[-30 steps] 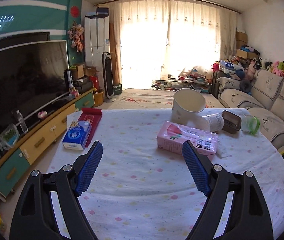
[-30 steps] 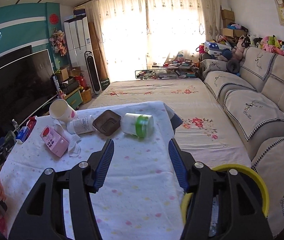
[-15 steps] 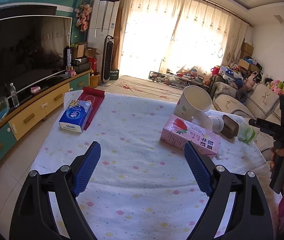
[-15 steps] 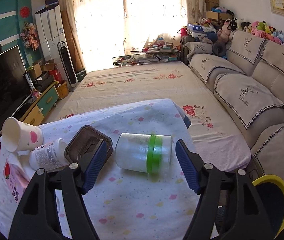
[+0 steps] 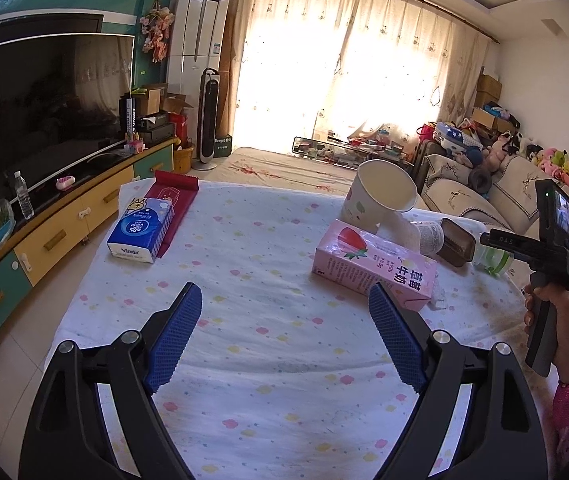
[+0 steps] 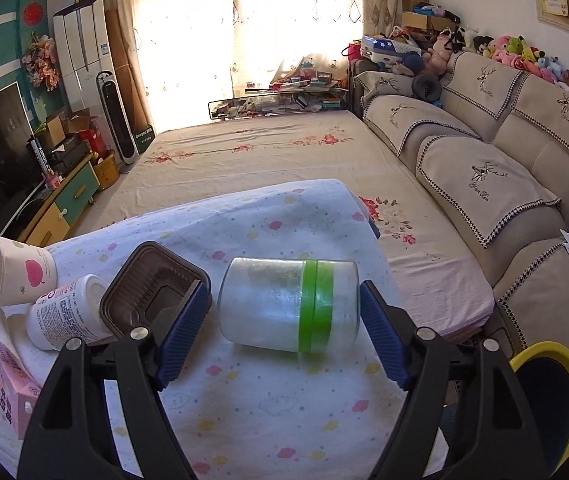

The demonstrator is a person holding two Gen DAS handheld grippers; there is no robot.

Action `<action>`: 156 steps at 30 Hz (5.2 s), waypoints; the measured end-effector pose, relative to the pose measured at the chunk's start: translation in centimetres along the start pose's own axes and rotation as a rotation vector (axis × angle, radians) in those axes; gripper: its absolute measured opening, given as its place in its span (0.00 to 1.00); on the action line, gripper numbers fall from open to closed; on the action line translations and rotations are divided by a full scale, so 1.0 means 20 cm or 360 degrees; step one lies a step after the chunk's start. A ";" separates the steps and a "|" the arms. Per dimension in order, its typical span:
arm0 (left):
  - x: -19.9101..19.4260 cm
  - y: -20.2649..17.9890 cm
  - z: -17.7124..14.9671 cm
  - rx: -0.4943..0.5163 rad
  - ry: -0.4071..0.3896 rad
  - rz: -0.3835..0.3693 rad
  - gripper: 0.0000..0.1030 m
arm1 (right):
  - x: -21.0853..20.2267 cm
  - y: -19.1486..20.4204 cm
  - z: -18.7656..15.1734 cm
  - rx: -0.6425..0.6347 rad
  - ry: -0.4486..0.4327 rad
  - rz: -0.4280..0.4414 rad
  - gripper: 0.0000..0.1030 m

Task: Collect trash
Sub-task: 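Grasp the clear green-lidded jar with the right tool, then carry the green-lidded jar over the bin and open the right tool, then grasp the white paper cup by its rim with the left tool, then carry the paper cup over the bin and open the left tool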

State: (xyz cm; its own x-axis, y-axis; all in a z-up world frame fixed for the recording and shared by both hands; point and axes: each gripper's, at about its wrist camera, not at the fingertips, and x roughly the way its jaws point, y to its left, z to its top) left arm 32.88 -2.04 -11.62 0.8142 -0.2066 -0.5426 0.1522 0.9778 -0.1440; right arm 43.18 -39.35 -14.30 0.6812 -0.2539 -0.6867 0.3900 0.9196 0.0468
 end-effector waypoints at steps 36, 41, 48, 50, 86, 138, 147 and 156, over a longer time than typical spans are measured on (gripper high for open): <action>0.02 -0.08 -0.02 0.0102 -0.0003 -0.0006 0.82 | -0.64 -0.45 -0.31 -0.0031 -0.0121 0.0093 0.66; 0.03 -0.09 -0.02 0.0112 0.0002 0.0003 0.82 | -0.75 -0.74 -0.43 0.0052 -0.0150 -0.0006 0.66; 0.05 -0.09 -0.03 0.0117 0.0022 0.0017 0.82 | -0.71 -1.02 -0.58 0.0113 -0.0046 -0.0127 0.66; 0.06 -0.09 -0.04 0.0120 0.0028 0.0021 0.82 | -0.68 -1.06 -0.61 0.0127 -0.0012 -0.0143 0.66; 0.41 -0.37 0.30 0.0286 0.0270 -0.0050 0.72 | -0.59 -0.28 -0.22 0.0038 -0.0260 0.0398 0.72; -0.20 -1.71 -0.26 0.0629 0.0447 -0.0808 0.07 | -1.24 -1.38 -0.61 0.0262 -0.0381 -0.0094 0.76; -0.04 -2.27 -0.42 0.0781 0.0559 -0.0876 0.10 | -1.32 -1.66 -0.74 0.0377 -0.0389 -0.0212 0.76; -0.01 -2.28 -0.39 0.0734 0.0532 -0.0873 0.60 | -1.31 -1.67 -0.76 0.0401 -0.0377 -0.0180 0.76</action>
State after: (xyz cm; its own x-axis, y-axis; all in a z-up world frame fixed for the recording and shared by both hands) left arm 21.38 -46.93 -11.35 0.3551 -0.5915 -0.7239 0.7599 0.6337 -0.1450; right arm 2.83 -58.91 -8.88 0.7381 -0.4394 -0.5121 0.5915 0.7865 0.1777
